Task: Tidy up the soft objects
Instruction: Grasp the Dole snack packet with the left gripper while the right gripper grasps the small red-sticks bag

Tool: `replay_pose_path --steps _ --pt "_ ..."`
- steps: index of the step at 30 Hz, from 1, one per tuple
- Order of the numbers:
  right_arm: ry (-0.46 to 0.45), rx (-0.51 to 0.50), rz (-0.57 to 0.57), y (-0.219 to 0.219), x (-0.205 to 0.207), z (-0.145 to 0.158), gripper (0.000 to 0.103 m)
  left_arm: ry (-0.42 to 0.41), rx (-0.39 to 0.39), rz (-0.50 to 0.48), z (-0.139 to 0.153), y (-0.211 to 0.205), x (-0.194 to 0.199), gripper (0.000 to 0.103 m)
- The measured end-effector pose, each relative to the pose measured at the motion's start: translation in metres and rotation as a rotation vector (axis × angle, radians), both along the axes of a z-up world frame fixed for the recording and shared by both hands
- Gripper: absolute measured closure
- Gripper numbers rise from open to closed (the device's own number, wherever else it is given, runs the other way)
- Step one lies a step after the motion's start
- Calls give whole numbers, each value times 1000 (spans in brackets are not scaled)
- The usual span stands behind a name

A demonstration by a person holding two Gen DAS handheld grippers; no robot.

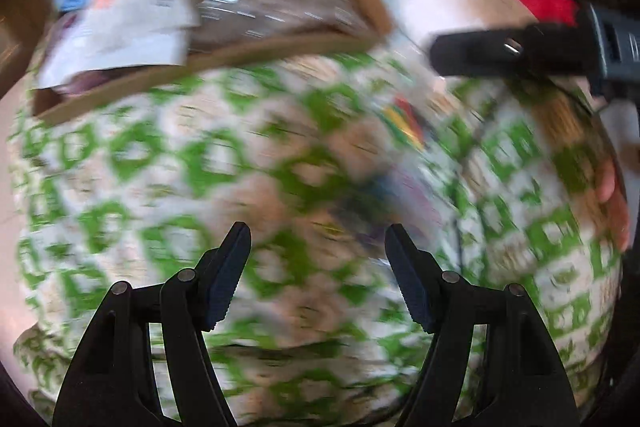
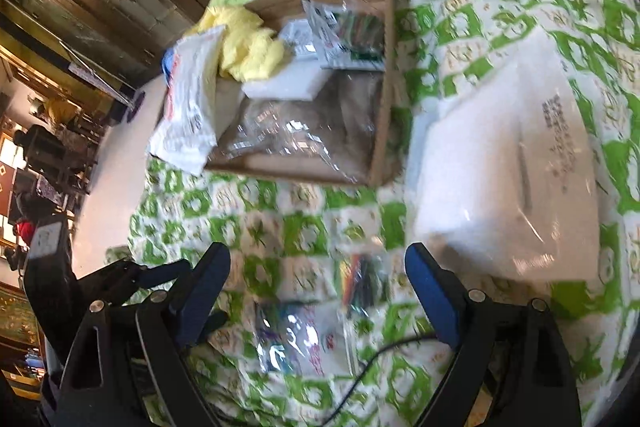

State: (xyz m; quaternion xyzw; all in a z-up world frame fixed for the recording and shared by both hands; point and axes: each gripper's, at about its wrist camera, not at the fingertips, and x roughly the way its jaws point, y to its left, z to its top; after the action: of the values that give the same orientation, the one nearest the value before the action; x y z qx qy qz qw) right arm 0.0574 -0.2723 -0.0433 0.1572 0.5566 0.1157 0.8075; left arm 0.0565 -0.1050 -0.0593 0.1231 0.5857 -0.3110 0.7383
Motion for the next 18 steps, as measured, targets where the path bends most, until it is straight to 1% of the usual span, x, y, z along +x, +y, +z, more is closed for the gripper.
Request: replay_pose_path --steps 2,4,9,12,14,15,18 --pt "21 -18 24 3 -2 -1 14 14 1 -51 -7 -12 -9 33" --pt "22 -40 29 5 -4 -2 14 1 25 -78 -15 -22 -14 33" --pt "23 16 -42 -10 -3 -3 14 -32 57 -126 -27 -42 -13 33" --pt "32 34 -61 -16 -1 -4 14 -45 40 -151 -28 -53 -6 27" --pt "36 35 -66 -19 -1 -5 14 -47 21 -172 -27 -60 -4 27" --pt "39 34 -67 -20 0 -6 14 -47 16 -190 -28 -62 -6 24" --pt "43 32 -68 -21 0 -7 14 -62 40 -249 -33 -71 -17 20"
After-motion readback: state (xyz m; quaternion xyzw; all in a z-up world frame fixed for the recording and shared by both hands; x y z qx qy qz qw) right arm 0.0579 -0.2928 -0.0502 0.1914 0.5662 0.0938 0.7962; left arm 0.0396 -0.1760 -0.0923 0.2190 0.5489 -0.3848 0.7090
